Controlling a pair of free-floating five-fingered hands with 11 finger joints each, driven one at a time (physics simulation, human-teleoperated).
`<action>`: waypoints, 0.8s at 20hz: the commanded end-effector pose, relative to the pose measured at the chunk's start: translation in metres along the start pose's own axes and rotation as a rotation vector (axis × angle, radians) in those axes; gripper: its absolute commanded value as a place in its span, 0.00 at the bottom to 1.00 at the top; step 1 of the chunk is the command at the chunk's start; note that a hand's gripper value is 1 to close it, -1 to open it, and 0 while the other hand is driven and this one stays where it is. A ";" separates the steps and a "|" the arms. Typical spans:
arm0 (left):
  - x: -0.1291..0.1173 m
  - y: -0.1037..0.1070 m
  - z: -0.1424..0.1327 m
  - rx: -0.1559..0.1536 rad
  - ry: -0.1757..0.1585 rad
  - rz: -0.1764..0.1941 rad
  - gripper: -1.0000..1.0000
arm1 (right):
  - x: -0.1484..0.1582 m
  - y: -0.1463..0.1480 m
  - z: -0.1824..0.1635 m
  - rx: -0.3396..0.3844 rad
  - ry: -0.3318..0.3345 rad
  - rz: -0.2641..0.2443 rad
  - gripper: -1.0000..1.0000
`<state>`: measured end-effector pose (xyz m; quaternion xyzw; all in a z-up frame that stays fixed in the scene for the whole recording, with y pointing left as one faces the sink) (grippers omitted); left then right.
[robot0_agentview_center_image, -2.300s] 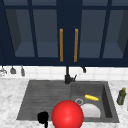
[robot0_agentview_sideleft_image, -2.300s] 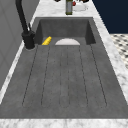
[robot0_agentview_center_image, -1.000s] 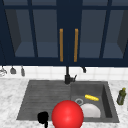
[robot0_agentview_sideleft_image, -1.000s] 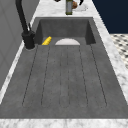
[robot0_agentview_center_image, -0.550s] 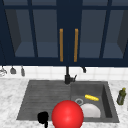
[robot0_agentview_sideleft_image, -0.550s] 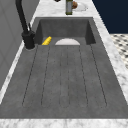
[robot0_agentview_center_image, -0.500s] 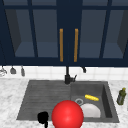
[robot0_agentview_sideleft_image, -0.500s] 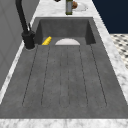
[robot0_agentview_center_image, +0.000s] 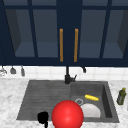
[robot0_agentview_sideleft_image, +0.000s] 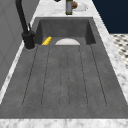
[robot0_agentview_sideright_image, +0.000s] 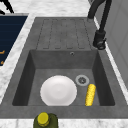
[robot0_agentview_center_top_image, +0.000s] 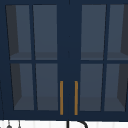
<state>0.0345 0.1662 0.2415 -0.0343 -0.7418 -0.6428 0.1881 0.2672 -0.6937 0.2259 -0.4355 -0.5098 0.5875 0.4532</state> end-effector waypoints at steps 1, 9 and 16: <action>0.000 0.000 0.000 0.000 0.000 0.000 0.50 | 0.003 -0.019 0.017 -0.063 0.052 0.009 0.00; 0.000 0.000 0.000 0.000 0.000 0.000 0.50 | 0.019 -0.023 0.027 -0.053 0.016 0.005 0.00; 0.000 0.000 0.000 0.000 0.000 0.000 0.50 | 0.070 -0.022 0.055 -0.065 0.060 0.014 0.00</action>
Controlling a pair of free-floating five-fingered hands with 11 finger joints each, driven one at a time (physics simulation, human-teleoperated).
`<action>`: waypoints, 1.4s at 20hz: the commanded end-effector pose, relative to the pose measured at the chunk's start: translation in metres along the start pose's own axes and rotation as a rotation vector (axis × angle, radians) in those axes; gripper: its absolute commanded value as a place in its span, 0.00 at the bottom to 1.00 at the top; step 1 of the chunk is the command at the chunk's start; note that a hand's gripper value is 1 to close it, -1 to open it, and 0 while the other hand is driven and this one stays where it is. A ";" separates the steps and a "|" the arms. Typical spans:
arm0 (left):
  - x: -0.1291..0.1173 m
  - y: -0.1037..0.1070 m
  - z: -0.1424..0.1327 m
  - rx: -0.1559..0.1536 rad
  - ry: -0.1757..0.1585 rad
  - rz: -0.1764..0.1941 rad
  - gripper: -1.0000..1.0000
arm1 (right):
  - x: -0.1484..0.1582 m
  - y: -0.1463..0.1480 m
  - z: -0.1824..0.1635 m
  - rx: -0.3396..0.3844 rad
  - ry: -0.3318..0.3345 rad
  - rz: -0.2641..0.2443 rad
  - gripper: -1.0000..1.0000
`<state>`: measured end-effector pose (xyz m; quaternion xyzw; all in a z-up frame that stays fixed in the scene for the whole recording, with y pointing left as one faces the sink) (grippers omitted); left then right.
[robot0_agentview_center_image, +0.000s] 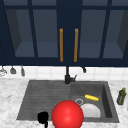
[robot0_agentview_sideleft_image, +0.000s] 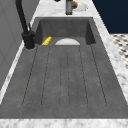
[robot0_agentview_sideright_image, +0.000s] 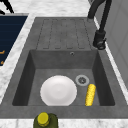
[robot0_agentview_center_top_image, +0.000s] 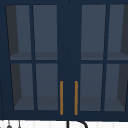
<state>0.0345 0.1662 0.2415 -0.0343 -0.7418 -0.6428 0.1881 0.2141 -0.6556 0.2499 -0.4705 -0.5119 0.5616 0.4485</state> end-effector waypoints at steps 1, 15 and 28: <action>0.000 0.000 0.000 0.000 0.000 0.000 0.50 | 0.029 -0.003 0.011 0.004 0.002 -0.012 0.00; 0.000 0.000 0.000 0.000 0.000 0.000 0.50 | 0.104 -0.045 0.052 0.074 0.019 -0.100 0.00; 0.000 0.000 0.000 0.000 0.000 0.000 0.50 | 0.127 -0.061 0.097 0.051 0.005 -0.107 0.00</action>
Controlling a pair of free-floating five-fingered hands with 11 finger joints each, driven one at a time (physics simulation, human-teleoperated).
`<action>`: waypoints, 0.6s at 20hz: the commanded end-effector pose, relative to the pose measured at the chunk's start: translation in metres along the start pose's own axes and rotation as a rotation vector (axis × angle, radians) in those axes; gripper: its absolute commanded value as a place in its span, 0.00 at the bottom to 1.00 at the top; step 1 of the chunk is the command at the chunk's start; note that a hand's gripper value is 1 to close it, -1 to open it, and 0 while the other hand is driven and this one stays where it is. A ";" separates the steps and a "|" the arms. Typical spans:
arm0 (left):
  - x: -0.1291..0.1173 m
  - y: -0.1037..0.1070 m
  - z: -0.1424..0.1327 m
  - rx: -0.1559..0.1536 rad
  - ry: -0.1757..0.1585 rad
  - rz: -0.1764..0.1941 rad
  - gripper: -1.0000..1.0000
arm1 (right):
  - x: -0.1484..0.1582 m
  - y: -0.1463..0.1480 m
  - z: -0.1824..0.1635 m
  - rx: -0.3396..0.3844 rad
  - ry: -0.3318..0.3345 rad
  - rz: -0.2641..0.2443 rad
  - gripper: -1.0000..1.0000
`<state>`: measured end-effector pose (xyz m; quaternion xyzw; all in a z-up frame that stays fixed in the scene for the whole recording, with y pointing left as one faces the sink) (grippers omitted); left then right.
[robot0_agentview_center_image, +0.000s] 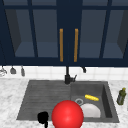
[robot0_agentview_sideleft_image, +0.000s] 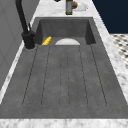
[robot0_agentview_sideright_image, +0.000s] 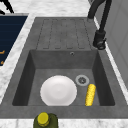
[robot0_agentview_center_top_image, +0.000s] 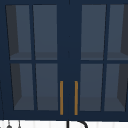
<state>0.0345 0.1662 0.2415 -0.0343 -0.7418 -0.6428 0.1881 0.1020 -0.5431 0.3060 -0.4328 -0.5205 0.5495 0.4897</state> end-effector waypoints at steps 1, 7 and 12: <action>0.000 0.000 0.000 0.000 0.000 0.000 0.50 | 0.003 0.000 -0.001 0.000 -0.001 -0.008 0.00; 0.000 0.000 0.000 0.000 0.000 0.000 0.50 | 0.019 -0.017 0.021 -0.004 0.106 -0.060 0.00; 0.000 0.000 0.000 0.000 0.000 0.000 0.50 | 0.032 -0.032 0.035 -0.002 0.153 -0.096 0.00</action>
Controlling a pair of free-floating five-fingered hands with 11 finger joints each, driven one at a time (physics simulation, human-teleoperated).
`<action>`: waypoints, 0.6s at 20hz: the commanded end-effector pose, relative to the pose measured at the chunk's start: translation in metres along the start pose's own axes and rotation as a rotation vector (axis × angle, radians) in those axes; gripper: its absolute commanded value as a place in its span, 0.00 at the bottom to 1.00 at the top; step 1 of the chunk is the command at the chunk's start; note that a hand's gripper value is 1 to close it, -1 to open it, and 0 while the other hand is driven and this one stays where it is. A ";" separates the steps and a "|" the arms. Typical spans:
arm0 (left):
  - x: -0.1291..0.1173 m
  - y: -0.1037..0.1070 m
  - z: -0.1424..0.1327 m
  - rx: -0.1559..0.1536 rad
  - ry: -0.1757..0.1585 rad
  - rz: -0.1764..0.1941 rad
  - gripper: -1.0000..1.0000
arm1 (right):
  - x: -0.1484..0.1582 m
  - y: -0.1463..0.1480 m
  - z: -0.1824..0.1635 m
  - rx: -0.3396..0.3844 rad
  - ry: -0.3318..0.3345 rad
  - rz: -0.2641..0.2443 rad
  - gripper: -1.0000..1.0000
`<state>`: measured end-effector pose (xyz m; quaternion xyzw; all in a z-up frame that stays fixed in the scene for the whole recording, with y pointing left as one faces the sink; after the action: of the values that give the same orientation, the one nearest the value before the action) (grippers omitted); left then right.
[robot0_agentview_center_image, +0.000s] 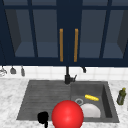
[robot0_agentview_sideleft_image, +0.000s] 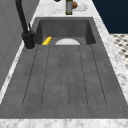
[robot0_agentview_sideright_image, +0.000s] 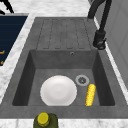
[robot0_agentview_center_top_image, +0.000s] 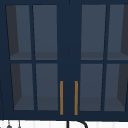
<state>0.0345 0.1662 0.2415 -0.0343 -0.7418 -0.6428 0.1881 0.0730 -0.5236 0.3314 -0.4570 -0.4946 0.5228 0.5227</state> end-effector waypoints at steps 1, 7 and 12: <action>0.000 0.000 0.000 0.000 0.000 0.000 0.50 | 0.011 -0.011 0.010 -0.005 0.048 -0.087 0.00; 0.000 0.000 0.000 0.000 0.000 0.000 0.50 | 0.032 -0.019 0.018 0.001 0.074 -0.120 0.00; 0.000 0.000 0.000 0.000 0.000 0.000 0.50 | 0.039 -0.023 0.021 -0.016 0.151 -0.132 0.00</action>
<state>0.0345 0.1662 0.2415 -0.0343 -0.7418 -0.6428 0.1881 0.0545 -0.4886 0.3560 -0.4652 -0.4856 0.4902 0.5545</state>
